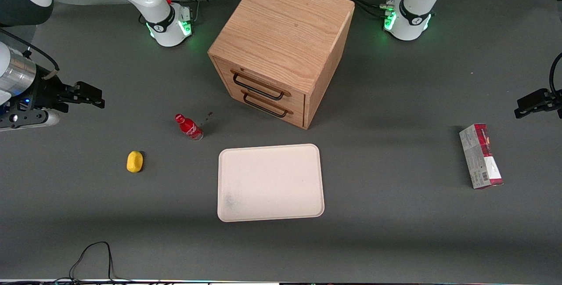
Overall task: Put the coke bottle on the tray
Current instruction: 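Move the open right gripper toward the red Coca-Cola bottle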
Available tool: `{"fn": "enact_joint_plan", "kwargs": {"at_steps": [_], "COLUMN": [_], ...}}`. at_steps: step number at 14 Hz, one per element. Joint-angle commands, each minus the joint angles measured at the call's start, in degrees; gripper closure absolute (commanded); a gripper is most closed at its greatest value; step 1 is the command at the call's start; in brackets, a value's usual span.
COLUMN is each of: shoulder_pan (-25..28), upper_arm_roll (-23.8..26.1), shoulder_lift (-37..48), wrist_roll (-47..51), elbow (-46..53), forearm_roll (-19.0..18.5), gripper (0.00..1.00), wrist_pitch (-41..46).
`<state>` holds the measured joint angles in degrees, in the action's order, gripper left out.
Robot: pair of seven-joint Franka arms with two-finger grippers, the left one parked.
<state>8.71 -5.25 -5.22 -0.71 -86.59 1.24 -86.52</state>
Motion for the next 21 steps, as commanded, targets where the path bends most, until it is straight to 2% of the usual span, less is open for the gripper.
{"fn": "enact_joint_plan", "kwargs": {"at_steps": [1,4,10,16,18,21], "shoulder_pan": [0.4,1.4,10.9,11.5,11.5,11.5], "upper_arm_roll": [-0.4,0.1,0.1,0.1,0.0,-0.2], "shoulder_lift": [1.2,1.5,1.6,1.9,4.9,10.2], "wrist_roll": [-0.2,2.3,14.1,14.2,14.2,13.5], "elbow": [-1.1,-1.2,-0.9,-3.1,-9.6,-23.0], "forearm_roll": [1.8,2.4,2.4,2.4,2.4,2.4], "gripper": [0.0,0.0,0.0,0.0,0.0,0.0], "wrist_pitch": [0.1,0.7,0.6,0.3,-3.2,-13.9]}}
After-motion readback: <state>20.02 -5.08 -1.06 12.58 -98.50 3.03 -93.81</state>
